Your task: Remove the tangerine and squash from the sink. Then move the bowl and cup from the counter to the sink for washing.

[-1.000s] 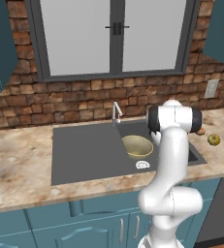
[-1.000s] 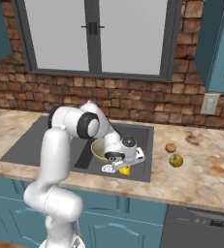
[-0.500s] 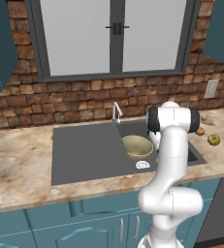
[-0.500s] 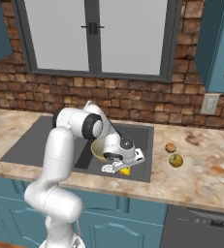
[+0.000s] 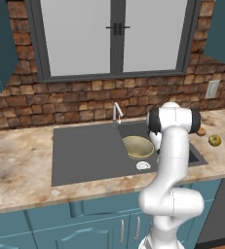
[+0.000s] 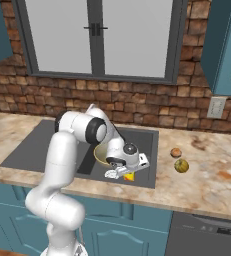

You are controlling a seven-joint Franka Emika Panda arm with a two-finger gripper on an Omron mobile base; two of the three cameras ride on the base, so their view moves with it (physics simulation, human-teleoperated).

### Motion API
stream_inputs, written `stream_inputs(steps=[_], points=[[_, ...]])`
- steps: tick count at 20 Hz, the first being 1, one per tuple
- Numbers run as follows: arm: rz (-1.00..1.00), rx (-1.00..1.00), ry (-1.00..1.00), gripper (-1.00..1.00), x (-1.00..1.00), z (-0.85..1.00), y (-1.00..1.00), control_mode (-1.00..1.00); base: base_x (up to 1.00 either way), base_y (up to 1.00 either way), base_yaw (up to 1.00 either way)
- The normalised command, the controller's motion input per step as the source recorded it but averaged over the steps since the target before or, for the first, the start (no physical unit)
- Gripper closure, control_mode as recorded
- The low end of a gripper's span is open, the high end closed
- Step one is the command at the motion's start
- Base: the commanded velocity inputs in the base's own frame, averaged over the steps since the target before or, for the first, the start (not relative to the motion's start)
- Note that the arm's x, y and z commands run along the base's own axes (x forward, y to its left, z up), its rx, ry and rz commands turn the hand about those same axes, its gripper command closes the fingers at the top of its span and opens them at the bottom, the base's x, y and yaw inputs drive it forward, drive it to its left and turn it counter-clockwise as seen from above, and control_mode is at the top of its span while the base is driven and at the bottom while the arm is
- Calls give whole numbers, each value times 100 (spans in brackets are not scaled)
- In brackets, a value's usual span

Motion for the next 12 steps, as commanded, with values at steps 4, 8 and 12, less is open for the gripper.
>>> stream_inputs(steps=[4,8,12], points=[[0,6,0,-100,-5,1,-26,-100,0,0,0],[0,11,0,-100,-8,17,-16,-100,0,0,0],[0,5,0,-100,-10,30,-10,-100,0,0,0]])
